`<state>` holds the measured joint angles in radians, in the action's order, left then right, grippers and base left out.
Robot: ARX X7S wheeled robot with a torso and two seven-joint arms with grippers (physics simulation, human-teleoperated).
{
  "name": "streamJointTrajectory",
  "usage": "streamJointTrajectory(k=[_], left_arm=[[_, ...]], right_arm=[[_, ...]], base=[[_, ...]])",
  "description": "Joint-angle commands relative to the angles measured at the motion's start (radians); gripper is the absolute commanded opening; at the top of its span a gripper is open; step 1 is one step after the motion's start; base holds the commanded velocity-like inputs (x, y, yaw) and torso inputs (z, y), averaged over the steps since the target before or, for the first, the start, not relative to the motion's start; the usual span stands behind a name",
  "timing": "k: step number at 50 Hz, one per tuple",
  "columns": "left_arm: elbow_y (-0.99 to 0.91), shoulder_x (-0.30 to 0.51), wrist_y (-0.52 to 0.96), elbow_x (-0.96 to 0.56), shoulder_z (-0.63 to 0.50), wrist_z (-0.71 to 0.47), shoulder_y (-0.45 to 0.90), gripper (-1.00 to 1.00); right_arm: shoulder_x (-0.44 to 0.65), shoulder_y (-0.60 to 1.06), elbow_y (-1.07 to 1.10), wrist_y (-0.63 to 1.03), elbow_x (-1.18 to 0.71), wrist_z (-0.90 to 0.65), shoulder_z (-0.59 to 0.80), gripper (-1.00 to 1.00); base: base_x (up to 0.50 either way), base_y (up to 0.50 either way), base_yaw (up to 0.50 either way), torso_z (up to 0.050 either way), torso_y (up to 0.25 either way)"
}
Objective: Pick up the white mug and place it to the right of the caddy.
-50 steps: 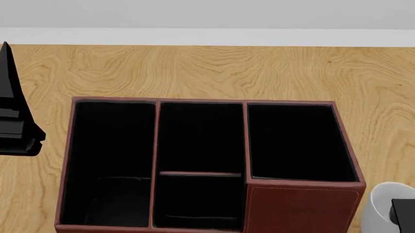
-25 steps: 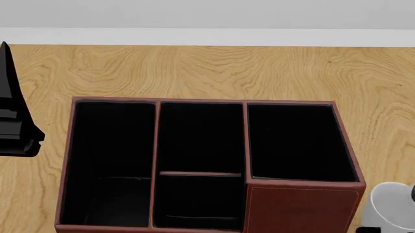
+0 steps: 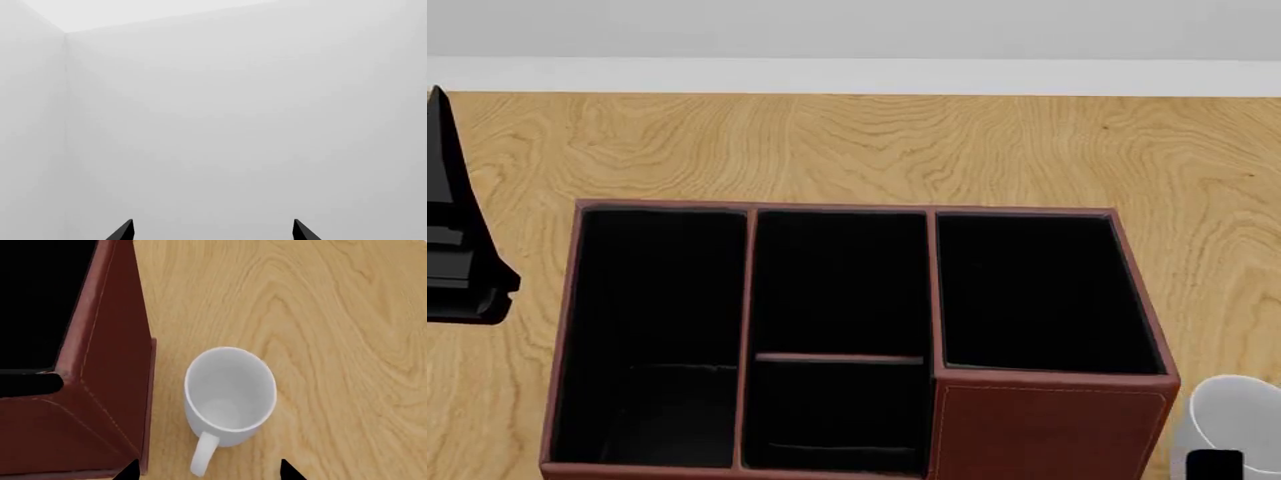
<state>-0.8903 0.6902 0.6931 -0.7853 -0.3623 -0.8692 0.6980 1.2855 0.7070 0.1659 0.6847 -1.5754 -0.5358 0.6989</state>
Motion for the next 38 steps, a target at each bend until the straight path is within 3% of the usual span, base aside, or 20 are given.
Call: streamJointTrajectory(k=[1, 14, 23, 38], left_arm=[[-0.009, 0.002, 0.002, -0.005, -0.001, -0.007, 0.001, 1.0], [-0.013, 0.004, -0.001, -0.011, 0.0, -0.012, 0.0, 1.0], [-0.019, 0.004, -0.011, -0.007, -0.001, -0.014, -0.005, 1.0], [0.065, -0.003, -0.084, 0.061, -0.022, 0.046, -0.033, 1.0]], right_arm=[[0.051, -0.044, 0.058, -0.06, -0.021, -0.012, -0.016, 1.0], [0.161, -0.161, 0.162, -0.258, -0.043, -0.016, -0.02, 1.0], [0.283, -0.269, 0.264, -0.504, -0.037, -0.019, 0.037, 1.0], [0.285, -0.318, 0.318, -0.652, 0.032, -0.085, 0.079, 1.0]], base=[[0.0, 0.0, 0.0, 0.0, 0.0], [0.0, 0.0, 0.0, 0.0, 0.0], [0.0, 0.0, 0.0, 0.0, 0.0], [0.0, 0.0, 0.0, 0.0, 0.0]])
